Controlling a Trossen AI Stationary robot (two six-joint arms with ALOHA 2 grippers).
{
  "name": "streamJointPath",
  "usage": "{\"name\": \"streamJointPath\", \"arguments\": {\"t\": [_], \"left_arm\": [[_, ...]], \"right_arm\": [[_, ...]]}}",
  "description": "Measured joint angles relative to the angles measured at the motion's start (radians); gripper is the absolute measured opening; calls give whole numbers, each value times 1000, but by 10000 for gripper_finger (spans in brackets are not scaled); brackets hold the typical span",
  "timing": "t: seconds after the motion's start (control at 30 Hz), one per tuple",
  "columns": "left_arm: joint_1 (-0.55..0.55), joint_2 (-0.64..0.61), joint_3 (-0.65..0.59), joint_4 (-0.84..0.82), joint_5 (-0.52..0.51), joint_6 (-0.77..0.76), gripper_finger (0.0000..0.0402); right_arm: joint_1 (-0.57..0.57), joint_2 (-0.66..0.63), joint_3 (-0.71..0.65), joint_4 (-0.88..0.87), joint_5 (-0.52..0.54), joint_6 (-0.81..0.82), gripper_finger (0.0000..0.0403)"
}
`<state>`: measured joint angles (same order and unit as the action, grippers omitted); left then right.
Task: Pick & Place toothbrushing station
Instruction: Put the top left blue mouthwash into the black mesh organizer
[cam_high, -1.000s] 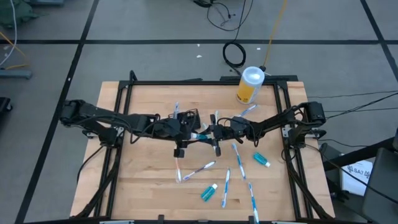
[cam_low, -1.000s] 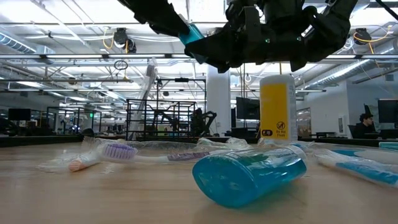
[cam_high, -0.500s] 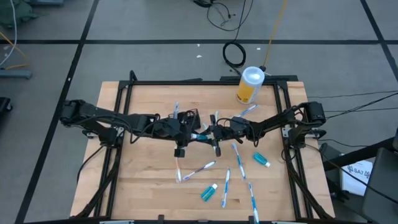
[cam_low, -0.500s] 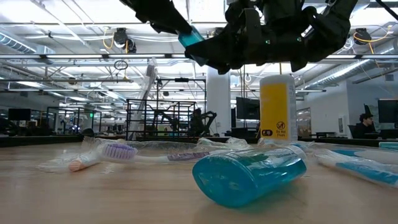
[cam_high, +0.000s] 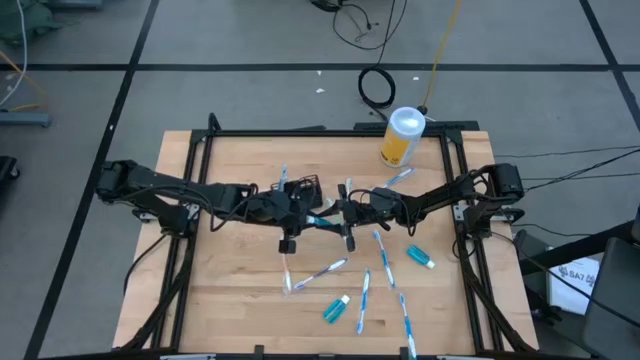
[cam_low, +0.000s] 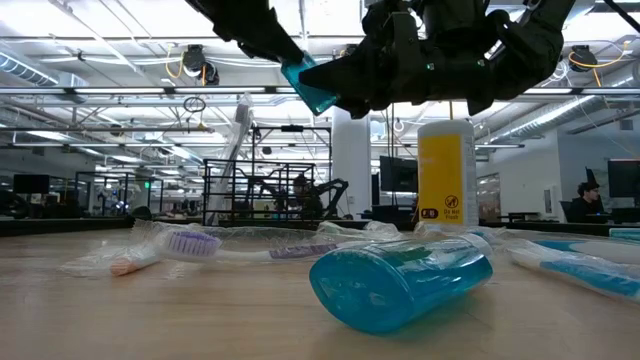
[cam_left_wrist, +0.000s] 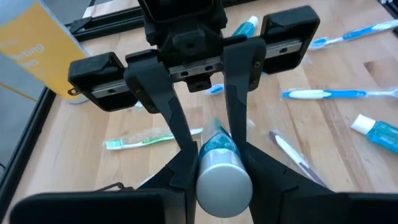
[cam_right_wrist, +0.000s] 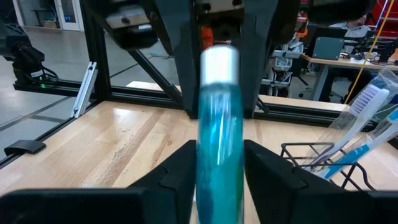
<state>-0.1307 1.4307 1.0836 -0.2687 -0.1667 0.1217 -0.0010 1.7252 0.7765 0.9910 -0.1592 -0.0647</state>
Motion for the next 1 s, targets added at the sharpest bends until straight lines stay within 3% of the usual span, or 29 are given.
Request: {"name": "streamJointPath", "arguments": {"t": [0.2,0.33,0.47,0.6,1.0], "left_arm": [[0,-1,0,-1,0,-18,100],[0,-5,54,-130,-28,-60,100],[-9,-6,158,-317,-102,-122,101],[-1,-6,234,-375,-129,-156,101],[174,57,242,-387,-157,-335,102]], "right_arm": [[0,0,0,-7,0,0,157],[0,-26,0,-63,4,-1,169],[0,-58,0,-185,92,1,176],[0,-69,-1,-279,162,0,178],[0,-70,0,-281,159,1,177]]}}
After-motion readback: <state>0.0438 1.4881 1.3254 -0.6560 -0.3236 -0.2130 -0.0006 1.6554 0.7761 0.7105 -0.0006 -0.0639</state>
